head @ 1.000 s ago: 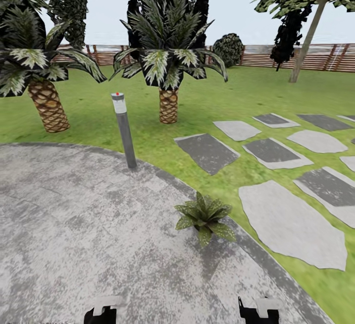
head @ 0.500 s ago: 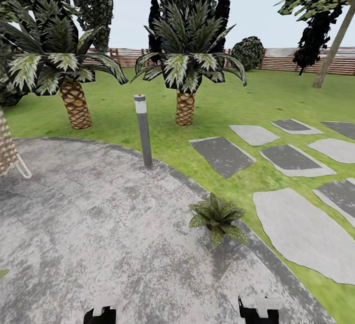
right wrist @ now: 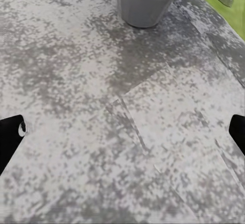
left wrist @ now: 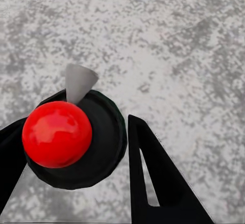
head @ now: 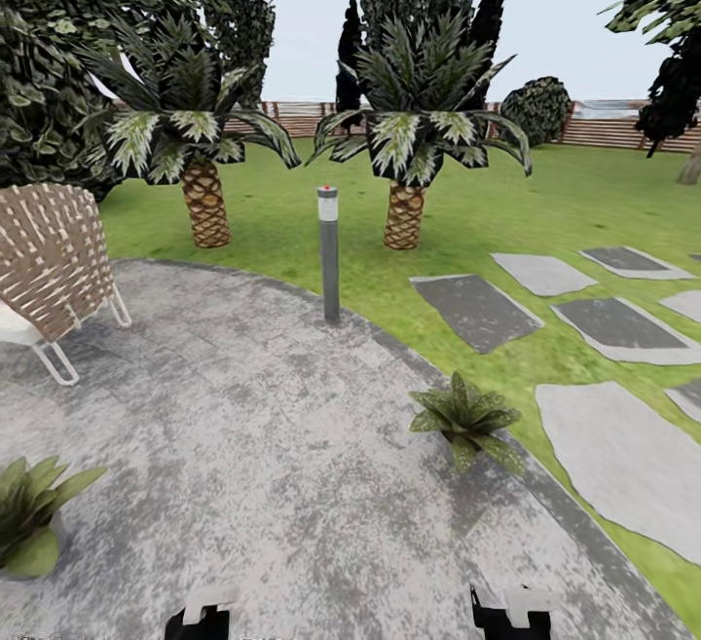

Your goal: Pick up the pesticide atomizer in the garden and spray insectifuge to fully cover both potted plants in the garden.

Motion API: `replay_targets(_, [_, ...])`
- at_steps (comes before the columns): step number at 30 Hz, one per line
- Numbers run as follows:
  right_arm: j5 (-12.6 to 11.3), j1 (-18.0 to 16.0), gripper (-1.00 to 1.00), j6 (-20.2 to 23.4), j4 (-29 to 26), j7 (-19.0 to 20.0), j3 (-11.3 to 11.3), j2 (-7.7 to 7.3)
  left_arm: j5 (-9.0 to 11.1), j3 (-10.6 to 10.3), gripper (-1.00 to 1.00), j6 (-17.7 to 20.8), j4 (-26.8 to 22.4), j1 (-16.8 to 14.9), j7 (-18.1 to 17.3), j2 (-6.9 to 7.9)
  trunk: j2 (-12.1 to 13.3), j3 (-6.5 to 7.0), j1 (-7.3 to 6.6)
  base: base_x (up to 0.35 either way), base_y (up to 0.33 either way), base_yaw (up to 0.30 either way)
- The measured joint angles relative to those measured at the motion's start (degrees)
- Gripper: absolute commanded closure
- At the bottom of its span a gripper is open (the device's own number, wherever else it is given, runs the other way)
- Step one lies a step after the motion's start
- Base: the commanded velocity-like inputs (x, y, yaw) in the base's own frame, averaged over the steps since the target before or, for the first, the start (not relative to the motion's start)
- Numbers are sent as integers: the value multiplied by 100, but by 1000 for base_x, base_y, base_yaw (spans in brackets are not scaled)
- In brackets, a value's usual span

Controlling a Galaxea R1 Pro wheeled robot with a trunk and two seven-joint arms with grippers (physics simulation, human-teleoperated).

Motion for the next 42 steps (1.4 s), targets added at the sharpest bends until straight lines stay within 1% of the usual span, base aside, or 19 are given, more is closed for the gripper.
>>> replay_targets(42, [0,0,-100,0,0,1,0,0,0,-4,100,0,0,0,0,-3,0,217,0,0,0,231])
